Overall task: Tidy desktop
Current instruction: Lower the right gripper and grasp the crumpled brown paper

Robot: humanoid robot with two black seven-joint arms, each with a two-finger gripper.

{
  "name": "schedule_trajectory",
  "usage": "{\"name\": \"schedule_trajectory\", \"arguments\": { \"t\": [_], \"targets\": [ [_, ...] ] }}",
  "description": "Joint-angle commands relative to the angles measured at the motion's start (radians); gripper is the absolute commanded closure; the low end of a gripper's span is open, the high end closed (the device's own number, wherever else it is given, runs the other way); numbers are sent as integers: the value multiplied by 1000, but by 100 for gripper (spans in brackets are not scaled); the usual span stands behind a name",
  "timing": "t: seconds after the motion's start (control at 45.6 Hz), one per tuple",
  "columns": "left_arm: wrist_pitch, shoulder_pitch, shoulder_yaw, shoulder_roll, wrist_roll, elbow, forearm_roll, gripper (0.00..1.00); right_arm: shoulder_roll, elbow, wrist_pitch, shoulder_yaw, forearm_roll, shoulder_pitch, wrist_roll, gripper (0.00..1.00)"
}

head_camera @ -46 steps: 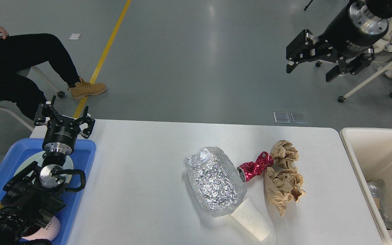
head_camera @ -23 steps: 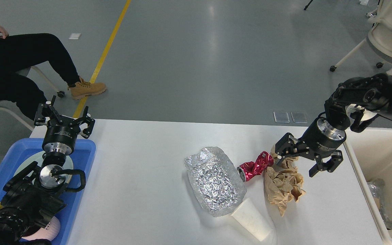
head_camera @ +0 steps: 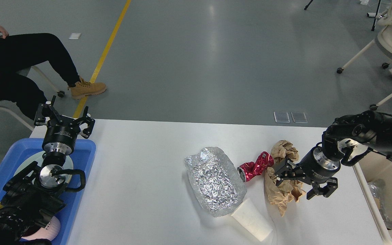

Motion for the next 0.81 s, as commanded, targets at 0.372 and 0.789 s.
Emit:
{"name": "schedule_trajectory", "arguments": {
  "t": [0.372, 0.789],
  "targets": [
    [0, 0, 0, 0, 0, 0, 0, 3, 0, 3, -144, 33, 3, -92, -1, 3],
    [0, 0, 0, 0, 0, 0, -1, 3, -19, 16, -163, 24, 14, -124, -3, 100]
  ]
}}
